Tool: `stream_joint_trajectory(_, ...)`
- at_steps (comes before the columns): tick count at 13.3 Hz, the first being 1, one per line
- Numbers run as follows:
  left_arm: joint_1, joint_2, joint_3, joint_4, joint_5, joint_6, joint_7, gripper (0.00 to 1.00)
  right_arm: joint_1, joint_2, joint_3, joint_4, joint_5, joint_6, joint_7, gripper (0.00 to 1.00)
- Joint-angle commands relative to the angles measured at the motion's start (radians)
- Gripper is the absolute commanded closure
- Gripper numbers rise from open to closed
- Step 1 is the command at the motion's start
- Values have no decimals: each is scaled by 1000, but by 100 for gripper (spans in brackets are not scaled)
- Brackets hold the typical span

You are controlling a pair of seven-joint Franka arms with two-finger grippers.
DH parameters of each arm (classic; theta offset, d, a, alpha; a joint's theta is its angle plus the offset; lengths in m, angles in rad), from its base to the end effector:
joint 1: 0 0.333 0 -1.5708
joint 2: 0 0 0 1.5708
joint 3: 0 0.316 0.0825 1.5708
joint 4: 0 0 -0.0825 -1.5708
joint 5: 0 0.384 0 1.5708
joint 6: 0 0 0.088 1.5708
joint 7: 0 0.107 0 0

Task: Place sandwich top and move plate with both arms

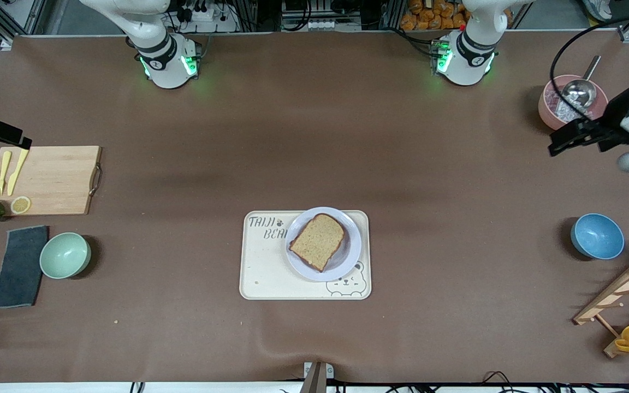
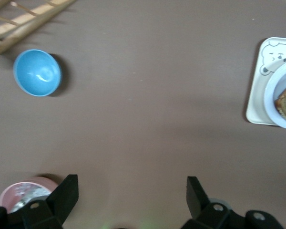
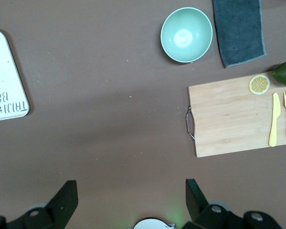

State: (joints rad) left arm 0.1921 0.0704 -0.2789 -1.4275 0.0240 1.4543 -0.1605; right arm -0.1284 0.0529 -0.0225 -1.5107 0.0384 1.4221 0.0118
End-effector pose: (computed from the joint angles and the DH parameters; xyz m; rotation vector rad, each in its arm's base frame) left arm 0.5626 -0.0397 0.6434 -3.1292 -0.1194 0.0627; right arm 0.5490 -0.0785 0.6112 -3.0775 0.2463 0.2143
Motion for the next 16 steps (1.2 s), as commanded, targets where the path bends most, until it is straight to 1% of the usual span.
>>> stream_joint_trajectory(1, -100, -44, 119, -40, 13, -3, 56, 0, 7, -5, 3, 10, -14, -14, 11, 0)
stream_joint_trajectory(2, -138, -44, 154, -44, 10, -3, 56, 0, 9, -5, 3, 10, -15, -14, 11, 0)
stream_joint_trajectory(3, -143, -44, 161, -53, 7, -3, 56, 0, 9, -5, 3, 10, -14, -14, 11, 0)
stream_joint_trajectory(6, -141, -64, 162, -99, 2, 4, 64, 0, 9, -5, 3, 10, -14, -14, 11, 0)
stream_joint_trajectory(10, -142, -72, 156, -100, 2, 1, 85, 0, 9, -5, 4, 10, -15, -14, 11, 0)
stream_joint_trajectory(12, -140, -98, 156, -126, 4, -2, 96, 0, 7, -8, 3, 10, -15, -25, 10, 0)
stream_joint_trajectory(15, -138, -92, 162, -116, 13, -2, 99, 0, 4, -15, 1, 12, -18, -54, 10, 0)
stream_joint_trajectory(16, -138, -86, 162, -111, 2, -2, 99, 0, 6, -13, 3, 12, -34, -54, 11, 0)
